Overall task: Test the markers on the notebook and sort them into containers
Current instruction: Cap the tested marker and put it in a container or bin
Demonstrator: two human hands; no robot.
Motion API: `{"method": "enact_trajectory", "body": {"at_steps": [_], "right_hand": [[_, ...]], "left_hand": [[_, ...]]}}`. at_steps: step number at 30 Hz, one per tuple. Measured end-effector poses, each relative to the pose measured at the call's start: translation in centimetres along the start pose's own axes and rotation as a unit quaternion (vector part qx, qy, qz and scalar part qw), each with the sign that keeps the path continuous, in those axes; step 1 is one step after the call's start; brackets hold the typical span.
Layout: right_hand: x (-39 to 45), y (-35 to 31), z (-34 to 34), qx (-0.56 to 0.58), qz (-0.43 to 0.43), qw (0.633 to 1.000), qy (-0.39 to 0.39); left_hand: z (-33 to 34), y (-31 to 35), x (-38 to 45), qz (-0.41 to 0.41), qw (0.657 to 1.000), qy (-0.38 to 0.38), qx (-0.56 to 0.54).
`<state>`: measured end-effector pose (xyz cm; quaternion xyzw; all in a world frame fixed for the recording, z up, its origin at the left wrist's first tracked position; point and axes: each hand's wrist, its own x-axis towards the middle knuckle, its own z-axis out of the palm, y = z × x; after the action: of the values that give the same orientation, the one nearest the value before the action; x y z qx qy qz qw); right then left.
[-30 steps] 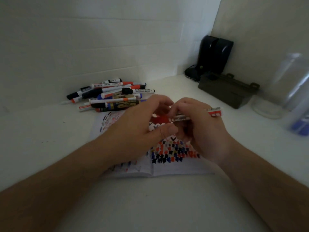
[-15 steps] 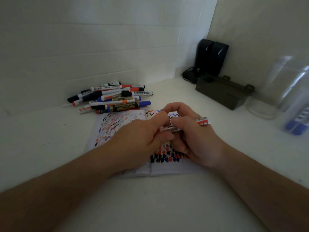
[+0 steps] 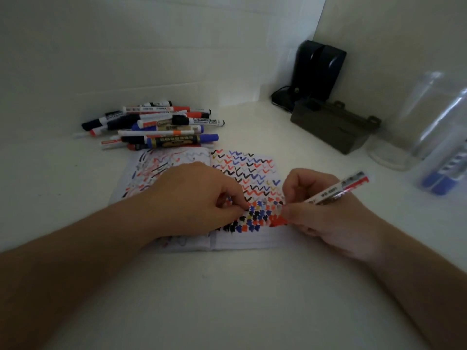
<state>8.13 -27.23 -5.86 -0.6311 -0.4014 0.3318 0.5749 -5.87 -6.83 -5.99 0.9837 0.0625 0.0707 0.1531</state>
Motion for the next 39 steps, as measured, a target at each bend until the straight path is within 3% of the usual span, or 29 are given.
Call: {"method": "enact_trajectory", "body": {"at_steps": [5,11,20,39], "right_hand": [[-0.3,0.0,0.6,-0.084,0.001,0.995,0.051],[-0.1,0.1,1.2,-0.096,0.028,0.99,0.095],[-0.1,0.1,1.8,-0.169,0.007,0.981,0.096],[-0.2,0.1,1.6,-0.143,0.0,0.986,0.089]], "left_hand": [[0.4,0.0,0.1,-0.002,1.0,0.01,0.001],[0.6,0.0,0.0,-0.006,1.0,0.017,0.011],[0.7,0.0,-0.2,-0.005,0.999,0.031,0.008],[0.6,0.4,-0.3,-0.009,0.999,0.026,0.023]]}}
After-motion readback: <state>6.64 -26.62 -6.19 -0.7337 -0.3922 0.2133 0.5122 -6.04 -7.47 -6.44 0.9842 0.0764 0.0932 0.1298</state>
